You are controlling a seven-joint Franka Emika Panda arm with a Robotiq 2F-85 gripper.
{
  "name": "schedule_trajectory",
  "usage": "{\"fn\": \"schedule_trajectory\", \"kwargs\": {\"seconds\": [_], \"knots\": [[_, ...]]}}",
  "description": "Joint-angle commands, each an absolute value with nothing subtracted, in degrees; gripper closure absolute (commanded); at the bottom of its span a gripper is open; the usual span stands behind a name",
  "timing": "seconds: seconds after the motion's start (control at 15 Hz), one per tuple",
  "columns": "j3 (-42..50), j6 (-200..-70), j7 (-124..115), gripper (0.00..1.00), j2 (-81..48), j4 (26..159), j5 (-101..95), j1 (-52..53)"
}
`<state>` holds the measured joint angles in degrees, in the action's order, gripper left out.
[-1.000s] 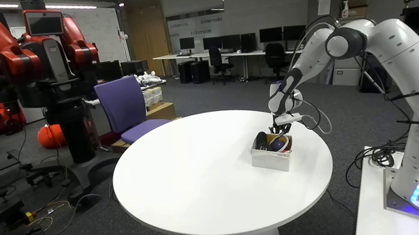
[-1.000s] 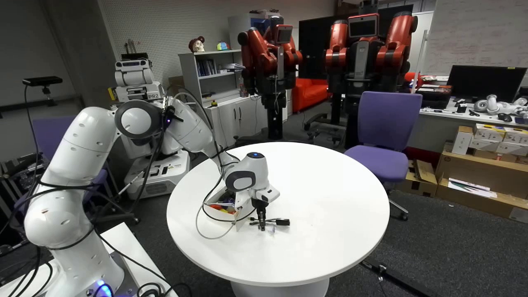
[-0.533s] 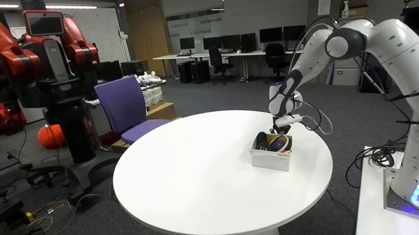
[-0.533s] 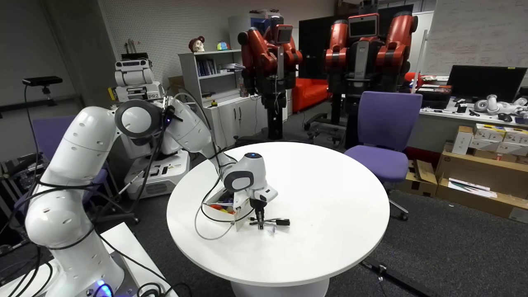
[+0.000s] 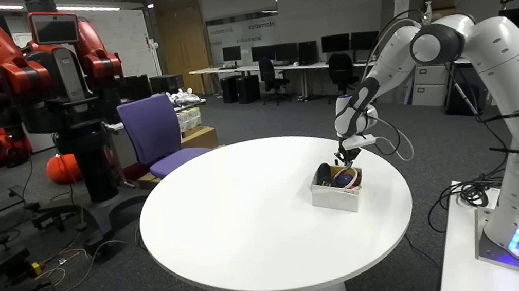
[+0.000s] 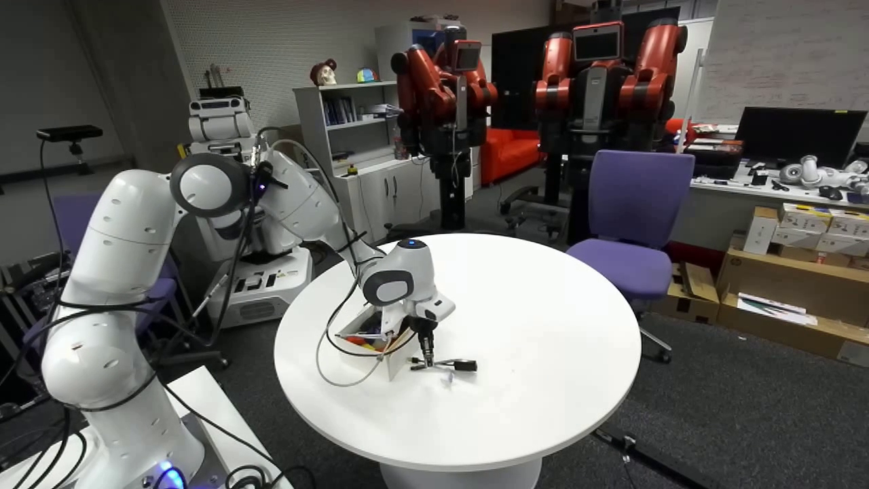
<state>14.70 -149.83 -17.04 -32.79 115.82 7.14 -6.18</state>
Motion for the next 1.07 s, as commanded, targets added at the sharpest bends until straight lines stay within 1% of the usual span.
{"fn": "schedule_trajectory", "kwargs": {"seconds": [0.0,0.4,0.67,0.93,1.0], "knots": [[14.2,-152.4,-16.3,0.99,-21.0,125.7,6.2,-5.6],[12.2,-163.2,-18.1,0.99,-10.8,137.3,4.0,-1.4],[10.5,-175.2,-20.5,0.99,-10.8,143.1,1.7,3.1],[12.1,-182.6,-22.9,0.99,-11.6,146.5,1.0,8.9],[12.0,-182.9,-22.9,0.71,-11.2,147.1,1.6,9.5]]}}
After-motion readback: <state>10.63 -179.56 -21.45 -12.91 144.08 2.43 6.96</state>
